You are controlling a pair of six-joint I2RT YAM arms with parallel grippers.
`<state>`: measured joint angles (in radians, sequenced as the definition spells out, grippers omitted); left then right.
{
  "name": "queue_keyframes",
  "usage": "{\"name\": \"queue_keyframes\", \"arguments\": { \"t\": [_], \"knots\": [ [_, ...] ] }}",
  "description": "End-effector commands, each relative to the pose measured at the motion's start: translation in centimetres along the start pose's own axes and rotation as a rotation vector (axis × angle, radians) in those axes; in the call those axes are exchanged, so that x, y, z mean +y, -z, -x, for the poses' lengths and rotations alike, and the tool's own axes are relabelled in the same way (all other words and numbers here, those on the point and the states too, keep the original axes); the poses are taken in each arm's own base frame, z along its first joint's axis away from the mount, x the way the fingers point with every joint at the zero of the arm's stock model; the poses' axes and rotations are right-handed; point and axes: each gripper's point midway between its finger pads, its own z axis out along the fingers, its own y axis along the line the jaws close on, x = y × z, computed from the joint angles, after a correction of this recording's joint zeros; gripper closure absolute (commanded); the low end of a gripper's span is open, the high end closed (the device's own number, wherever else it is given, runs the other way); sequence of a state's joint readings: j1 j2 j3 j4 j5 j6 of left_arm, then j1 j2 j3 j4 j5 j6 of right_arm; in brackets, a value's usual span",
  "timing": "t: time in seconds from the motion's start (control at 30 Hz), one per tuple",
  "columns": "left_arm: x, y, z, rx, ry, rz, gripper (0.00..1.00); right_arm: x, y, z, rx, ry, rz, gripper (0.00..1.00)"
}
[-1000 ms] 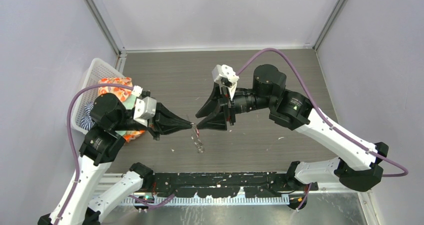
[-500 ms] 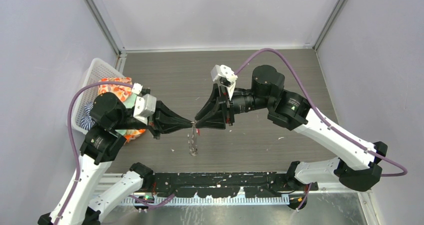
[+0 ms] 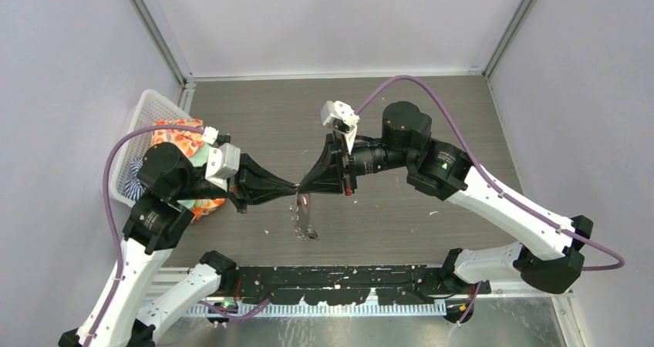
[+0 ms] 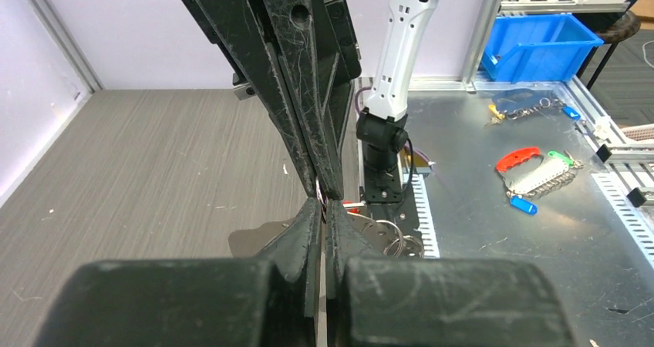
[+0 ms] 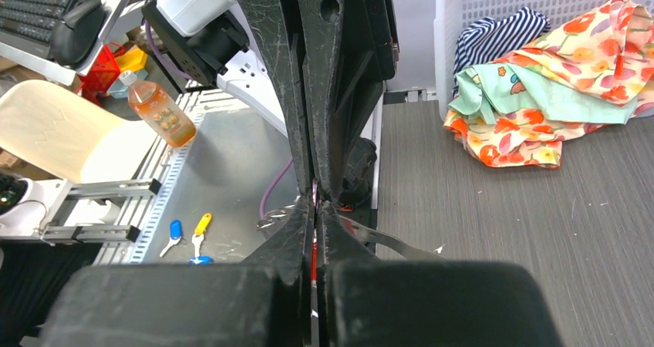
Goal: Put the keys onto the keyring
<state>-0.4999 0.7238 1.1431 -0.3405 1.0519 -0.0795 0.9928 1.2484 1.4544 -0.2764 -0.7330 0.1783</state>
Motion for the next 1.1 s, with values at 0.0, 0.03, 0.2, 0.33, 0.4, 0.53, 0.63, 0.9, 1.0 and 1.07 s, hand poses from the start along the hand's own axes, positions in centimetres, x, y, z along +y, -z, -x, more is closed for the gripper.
{"name": "queue_keyframes", "arguments": {
  "t": [0.0, 0.03, 0.2, 0.33, 0.4, 0.53, 0.63, 0.9, 1.0, 1.07],
  "knots": [
    [-0.8, 0.5, 1.3, -0.011, -0.11, -0.017, 1.0, 0.2, 0.7, 1.9, -0.059, 0.044, -0.032, 0.99],
    [-0.7, 0.5, 0.6, 0.01, -0.123, -0.016, 1.0, 0.1, 0.8, 1.7, -0.045, 0.042, -0.04, 0.99],
    [0.1, 1.1, -2.3, 0.128, -0.127, 0.014, 0.57, -0.9, 1.2, -0.2, 0.085, 0.015, -0.092, 0.99],
    [0.4, 1.3, -3.3, 0.197, -0.137, -0.005, 0.51, -1.6, 1.4, -1.6, 0.205, -0.011, -0.121, 0.99],
    [0.5, 1.3, -3.6, 0.217, -0.141, -0.022, 0.55, -1.9, 1.4, -1.9, 0.254, -0.005, -0.141, 0.99],
    [1.6, 0.8, -4.1, 0.238, -0.134, -0.02, 0.59, -2.0, 1.2, -2.6, 0.337, 0.004, -0.156, 0.99],
    [2.0, 0.6, -4.0, 0.244, -0.129, -0.024, 0.65, -2.1, 0.9, -3.1, 0.387, 0.008, -0.168, 0.99],
    [1.4, 0.7, -4.5, 0.282, -0.1, -0.073, 0.89, -2.5, 0.2, -3.8, 0.479, 0.009, -0.199, 0.99],
    [1.0, 0.8, -4.7, 0.296, -0.1, -0.084, 0.94, -2.7, -0.1, -4.1, 0.509, 0.008, -0.216, 0.99],
    [1.1, 0.8, -4.8, 0.303, -0.101, -0.077, 0.95, -3.0, -0.4, -4.5, 0.529, 0.015, -0.231, 0.99]
  ]
}}
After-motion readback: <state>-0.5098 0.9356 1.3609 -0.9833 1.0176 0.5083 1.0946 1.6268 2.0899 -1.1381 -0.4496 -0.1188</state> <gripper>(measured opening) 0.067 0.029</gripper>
